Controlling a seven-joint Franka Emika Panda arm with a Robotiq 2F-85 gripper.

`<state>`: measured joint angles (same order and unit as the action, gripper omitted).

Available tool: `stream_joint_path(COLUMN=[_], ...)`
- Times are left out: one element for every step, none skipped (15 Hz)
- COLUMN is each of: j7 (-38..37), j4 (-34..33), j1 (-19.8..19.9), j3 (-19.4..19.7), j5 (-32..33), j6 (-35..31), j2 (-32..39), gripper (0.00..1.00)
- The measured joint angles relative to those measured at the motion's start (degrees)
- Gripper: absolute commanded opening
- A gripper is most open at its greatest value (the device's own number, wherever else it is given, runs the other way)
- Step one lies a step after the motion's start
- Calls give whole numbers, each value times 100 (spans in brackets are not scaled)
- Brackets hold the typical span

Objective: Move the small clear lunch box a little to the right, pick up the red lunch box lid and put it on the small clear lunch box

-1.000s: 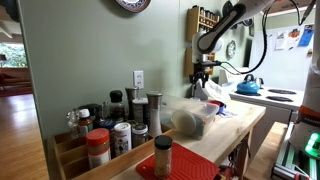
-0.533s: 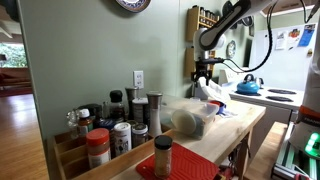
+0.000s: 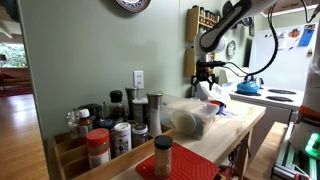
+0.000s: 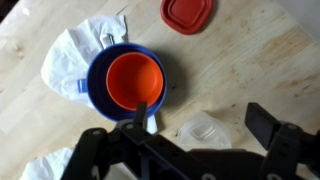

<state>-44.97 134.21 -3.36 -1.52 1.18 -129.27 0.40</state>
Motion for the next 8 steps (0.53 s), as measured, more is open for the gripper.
stream_joint_path(j7=[-291, -555, -777, -964, -1072, -1109, -1109, -1069], j4=[153, 316, 472, 635, 800, 975, 1145, 1315], j1=[-16, -30, -40, -47, -52, -57, -68, -85], j3=[-43, -85, -124, -163, -198, -232, -262, -293], j5=[-104, -242, -402, -605, -784, -1026, -1275, -1584], j6=[-35, -88, -141, -228, -391, -618, -860, -1142], j2=[-41, -84, -120, -151, -178, -203, -225, -245], gripper=[100, 100, 100, 100, 100, 100, 100, 100])
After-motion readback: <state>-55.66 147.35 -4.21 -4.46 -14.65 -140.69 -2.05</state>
